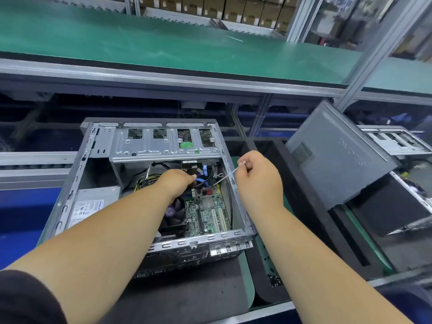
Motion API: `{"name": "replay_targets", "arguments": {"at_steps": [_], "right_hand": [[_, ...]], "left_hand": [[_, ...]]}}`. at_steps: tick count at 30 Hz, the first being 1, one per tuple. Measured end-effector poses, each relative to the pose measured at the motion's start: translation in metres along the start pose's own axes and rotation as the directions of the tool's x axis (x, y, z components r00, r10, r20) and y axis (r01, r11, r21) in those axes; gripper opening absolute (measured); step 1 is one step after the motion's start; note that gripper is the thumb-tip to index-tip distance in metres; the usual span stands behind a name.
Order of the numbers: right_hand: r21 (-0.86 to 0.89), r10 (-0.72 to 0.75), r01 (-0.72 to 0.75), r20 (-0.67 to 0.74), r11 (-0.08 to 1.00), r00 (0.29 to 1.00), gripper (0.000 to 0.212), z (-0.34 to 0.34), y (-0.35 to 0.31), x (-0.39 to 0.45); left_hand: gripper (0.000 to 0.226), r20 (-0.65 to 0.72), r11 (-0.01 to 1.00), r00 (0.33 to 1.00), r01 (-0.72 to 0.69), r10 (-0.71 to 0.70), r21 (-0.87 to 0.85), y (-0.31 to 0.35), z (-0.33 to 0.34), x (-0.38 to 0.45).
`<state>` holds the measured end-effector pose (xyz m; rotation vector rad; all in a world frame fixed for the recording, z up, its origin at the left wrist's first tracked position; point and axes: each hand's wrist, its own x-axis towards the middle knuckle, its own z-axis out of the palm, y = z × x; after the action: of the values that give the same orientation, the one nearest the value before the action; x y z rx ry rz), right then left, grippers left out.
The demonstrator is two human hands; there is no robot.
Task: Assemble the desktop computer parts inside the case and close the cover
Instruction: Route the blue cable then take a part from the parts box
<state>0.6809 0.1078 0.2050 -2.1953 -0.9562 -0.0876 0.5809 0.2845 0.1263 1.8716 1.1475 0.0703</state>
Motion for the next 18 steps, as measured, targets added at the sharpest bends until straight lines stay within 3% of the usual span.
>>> {"name": "replay_targets", "arguments": {"at_steps": [4,7,9,13,18], "right_hand": [[-0.017,-0.024,0.024,-0.024,1.0,0.999,0.012,-0.006,-0.003,0.002],[0.025,0.01,-0.01,-0.003,1.0,1.0,0.012,-0.003,-0.005,0.002],[0.058,0.042,-0.043,0.016,0.997,0.999,0.012,0.001,-0.006,0.001],[0.087,0.075,-0.079,0.039,0.993,0.996,0.011,0.01,-0.004,-0.001],[0.101,0.111,-0.115,0.044,0.988,0.993,0.01,0.016,0.001,-0.003]], "left_hand": [[0.049,0.019,0.966,0.996,0.084,-0.082,-0.246,-0.002,-0.001,0.003],[0.062,0.055,0.938,0.991,0.136,-0.125,-0.318,-0.004,-0.005,0.001],[0.051,0.096,0.941,0.99,0.129,-0.104,-0.312,-0.002,-0.005,0.0],[0.051,0.162,0.969,0.985,0.091,-0.054,-0.231,0.0,-0.003,-0.001],[0.043,0.21,0.997,0.976,-0.05,0.061,-0.057,0.003,-0.001,-0.005]]}}
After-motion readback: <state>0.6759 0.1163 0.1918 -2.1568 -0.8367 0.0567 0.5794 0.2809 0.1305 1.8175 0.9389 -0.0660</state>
